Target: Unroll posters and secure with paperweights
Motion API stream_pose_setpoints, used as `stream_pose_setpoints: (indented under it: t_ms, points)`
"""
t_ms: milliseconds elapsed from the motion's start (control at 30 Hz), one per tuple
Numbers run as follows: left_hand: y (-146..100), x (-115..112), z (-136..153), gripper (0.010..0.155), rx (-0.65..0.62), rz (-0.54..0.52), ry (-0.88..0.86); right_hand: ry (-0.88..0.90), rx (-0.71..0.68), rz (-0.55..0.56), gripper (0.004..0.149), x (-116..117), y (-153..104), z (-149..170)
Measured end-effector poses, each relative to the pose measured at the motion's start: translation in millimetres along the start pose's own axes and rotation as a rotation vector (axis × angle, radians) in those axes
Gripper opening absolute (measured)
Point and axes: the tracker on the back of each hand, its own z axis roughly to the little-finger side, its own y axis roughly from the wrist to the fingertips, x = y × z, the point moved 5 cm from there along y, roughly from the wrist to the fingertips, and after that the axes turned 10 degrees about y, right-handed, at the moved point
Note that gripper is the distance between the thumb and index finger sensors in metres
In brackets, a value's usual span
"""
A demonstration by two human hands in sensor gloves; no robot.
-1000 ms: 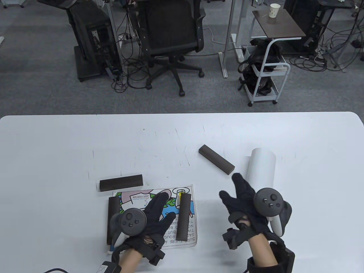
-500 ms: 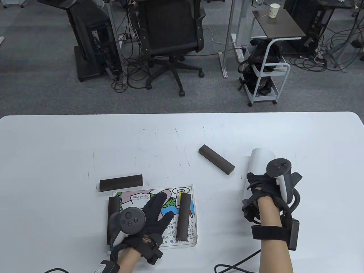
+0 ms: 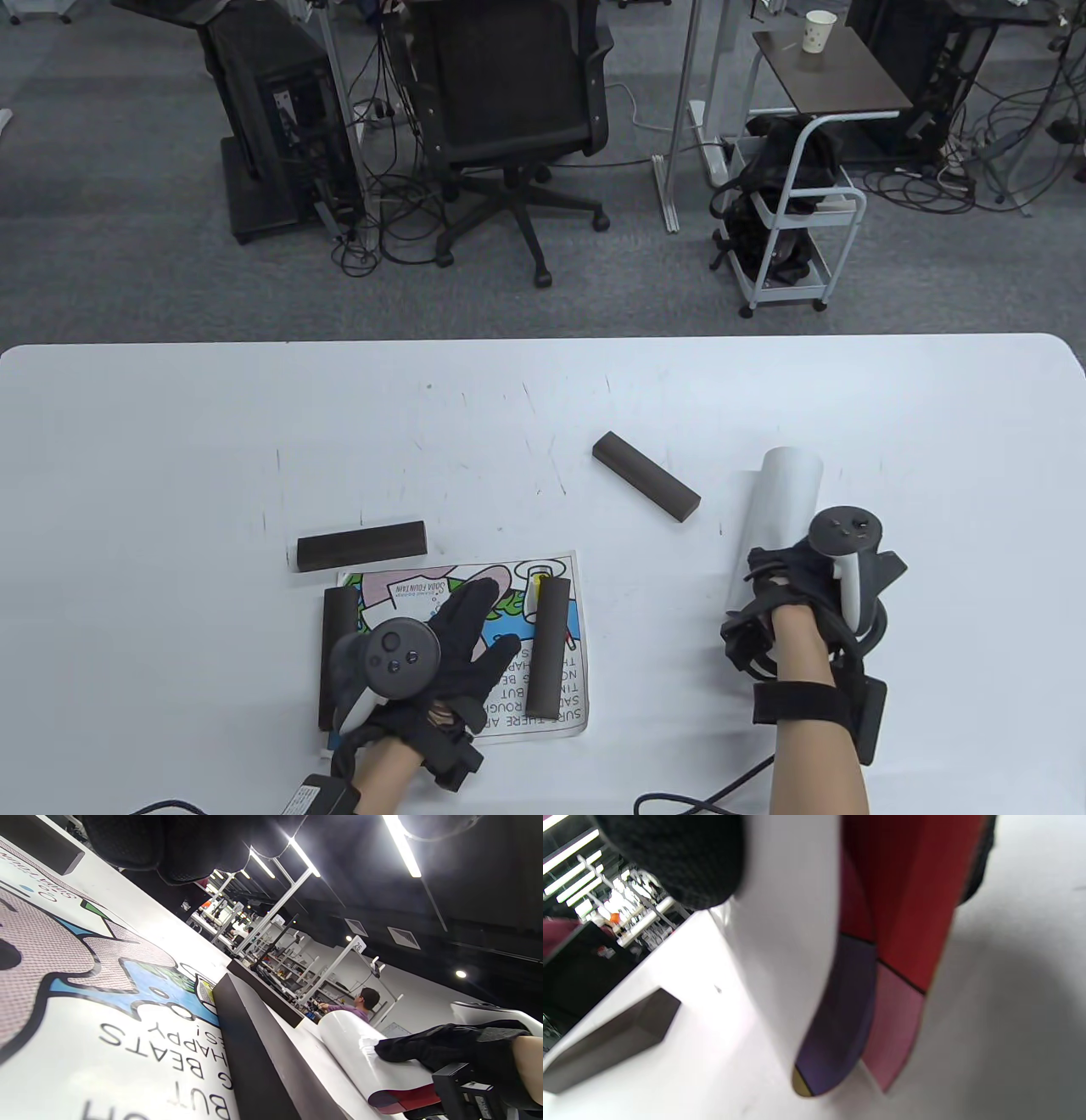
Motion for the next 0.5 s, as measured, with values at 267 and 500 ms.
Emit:
stream_pose_setpoints:
  t_ms: [267,500]
  points:
    - [0,-2,0,0.078,0.0,0.007,0.011,0.152,-0.189,-0.089,0.088,-33,-36,-28]
    - [5,-10,-6,0.078,-0.04,0.051,0.024,0.145,-0.385,-0.31,0.087,-18,-94,-53]
